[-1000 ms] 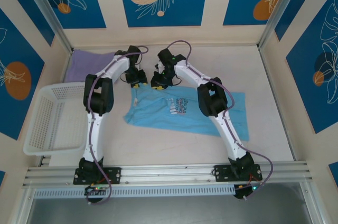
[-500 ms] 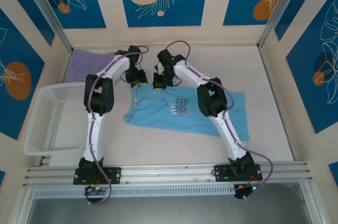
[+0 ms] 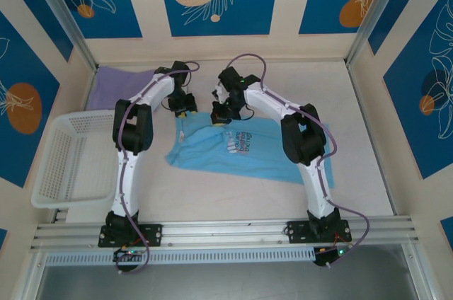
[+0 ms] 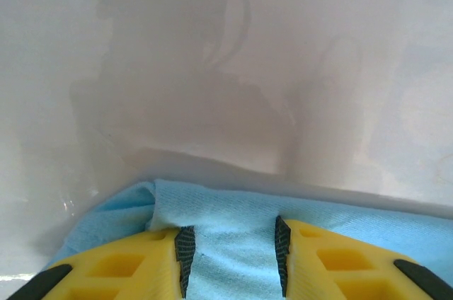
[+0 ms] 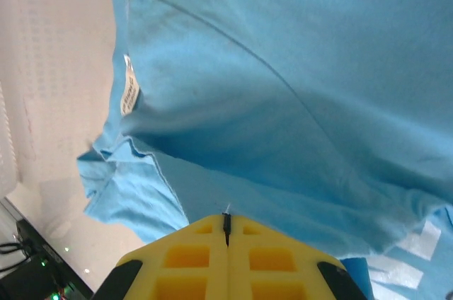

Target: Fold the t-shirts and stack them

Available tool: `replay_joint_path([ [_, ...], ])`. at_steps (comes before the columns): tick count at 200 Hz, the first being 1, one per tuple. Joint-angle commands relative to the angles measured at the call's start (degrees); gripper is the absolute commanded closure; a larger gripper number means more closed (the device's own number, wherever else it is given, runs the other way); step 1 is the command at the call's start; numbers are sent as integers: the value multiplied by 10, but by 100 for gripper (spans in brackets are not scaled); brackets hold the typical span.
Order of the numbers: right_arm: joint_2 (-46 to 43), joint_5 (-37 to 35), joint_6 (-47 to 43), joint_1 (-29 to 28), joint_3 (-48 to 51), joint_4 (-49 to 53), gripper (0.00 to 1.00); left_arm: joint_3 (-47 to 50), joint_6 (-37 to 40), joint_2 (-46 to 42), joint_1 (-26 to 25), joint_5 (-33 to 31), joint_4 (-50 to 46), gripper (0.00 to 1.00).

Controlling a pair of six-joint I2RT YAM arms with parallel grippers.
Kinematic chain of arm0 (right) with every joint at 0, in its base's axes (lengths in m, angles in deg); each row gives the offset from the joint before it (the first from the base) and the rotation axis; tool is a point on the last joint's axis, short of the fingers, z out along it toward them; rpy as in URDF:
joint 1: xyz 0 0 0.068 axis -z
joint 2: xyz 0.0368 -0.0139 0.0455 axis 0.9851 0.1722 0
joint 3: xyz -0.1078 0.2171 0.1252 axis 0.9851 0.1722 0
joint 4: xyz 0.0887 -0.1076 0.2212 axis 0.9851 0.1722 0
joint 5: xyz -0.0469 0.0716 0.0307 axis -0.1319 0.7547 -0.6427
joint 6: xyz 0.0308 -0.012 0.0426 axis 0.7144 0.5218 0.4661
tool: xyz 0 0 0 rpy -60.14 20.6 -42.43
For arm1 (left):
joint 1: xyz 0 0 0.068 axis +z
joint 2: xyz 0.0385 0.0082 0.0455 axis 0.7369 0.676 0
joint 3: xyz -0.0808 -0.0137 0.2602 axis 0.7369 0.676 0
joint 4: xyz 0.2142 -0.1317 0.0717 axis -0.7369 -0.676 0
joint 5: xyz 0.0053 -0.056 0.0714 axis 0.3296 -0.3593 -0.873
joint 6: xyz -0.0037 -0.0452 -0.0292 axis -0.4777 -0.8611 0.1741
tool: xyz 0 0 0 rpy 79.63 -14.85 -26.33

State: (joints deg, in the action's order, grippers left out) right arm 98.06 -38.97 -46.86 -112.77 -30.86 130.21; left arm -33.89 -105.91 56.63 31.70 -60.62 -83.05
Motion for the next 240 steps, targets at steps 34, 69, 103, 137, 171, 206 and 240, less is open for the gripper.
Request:
replay_joint_path([
  [34, -42, 25, -62, -5, 89, -11, 100, -3, 8, 29, 5, -36, -16, 61],
  [69, -79, 31, -72, -7, 148, -33, 100, -3, 6, 27, 5, -35, -15, 61],
  [103, -86, 1, -84, -7, 179, -31, 100, -2, 4, 28, 5, -37, -13, 61],
  [137, -87, -34, -88, -8, 199, -33, 98, -4, 4, 26, 5, -36, -12, 61],
  [171, -118, -61, -59, -1, 238, -47, 79, -18, 2, 21, 6, -32, -17, 58],
  [206, -207, -47, 19, 37, 306, -87, 69, -67, 4, 17, 6, -31, -37, 54],
  [240, -268, 12, 104, 101, 349, -129, 73, -94, -3, -16, 4, -21, -34, 47],
])
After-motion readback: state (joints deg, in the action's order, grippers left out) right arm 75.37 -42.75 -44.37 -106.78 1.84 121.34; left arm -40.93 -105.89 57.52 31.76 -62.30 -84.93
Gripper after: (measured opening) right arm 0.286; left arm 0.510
